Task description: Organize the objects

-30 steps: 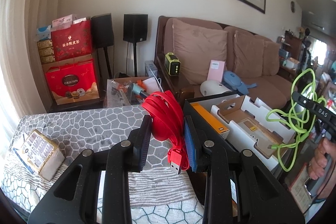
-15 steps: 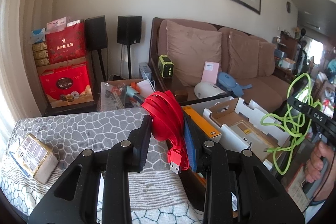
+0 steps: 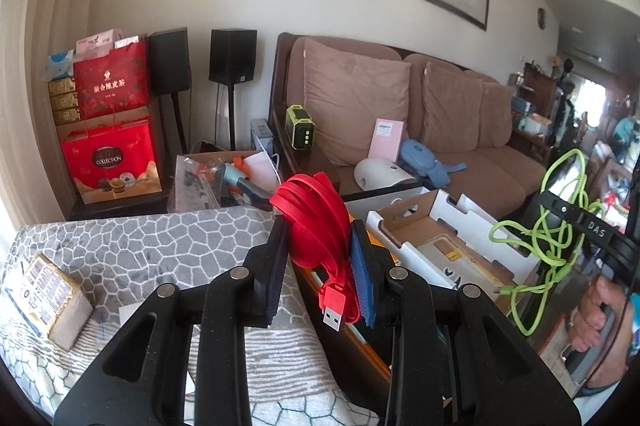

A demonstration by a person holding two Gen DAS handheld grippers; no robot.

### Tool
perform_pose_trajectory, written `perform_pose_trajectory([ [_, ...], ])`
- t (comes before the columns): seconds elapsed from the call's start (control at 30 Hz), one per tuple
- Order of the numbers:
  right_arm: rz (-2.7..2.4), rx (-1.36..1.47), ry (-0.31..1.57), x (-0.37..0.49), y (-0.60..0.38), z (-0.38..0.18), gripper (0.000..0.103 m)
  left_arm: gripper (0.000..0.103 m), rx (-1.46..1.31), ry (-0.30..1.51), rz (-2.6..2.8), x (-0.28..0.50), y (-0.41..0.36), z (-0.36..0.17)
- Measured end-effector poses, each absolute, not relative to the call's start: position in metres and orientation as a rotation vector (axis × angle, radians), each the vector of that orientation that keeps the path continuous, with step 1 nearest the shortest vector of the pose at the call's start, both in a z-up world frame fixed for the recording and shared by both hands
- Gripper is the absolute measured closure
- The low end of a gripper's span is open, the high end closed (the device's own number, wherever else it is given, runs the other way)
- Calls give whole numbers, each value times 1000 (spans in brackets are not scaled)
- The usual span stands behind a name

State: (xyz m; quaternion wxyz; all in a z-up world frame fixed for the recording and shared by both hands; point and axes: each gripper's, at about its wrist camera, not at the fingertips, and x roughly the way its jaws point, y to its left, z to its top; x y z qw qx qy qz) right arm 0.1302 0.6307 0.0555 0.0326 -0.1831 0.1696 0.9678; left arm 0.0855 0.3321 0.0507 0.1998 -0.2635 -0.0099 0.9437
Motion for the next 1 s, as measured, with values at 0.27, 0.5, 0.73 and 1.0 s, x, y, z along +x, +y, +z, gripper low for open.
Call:
perform_pose_trajectory([
  [0.27, 2977, -566, 509, 131, 632, 55, 97, 75, -735, -31, 2624, 87, 339, 53],
  [0.5, 2960, -563, 506, 133, 639, 56, 97, 75, -741, -36, 2594, 92, 345, 53],
  [0.73, 2940, -564, 533, 135, 648, 53, 97, 75, -734, -31, 2579, 94, 352, 55],
  [1.0, 2944, -577, 534, 134, 648, 52, 97, 75, -713, -27, 2579, 96, 356, 62],
])
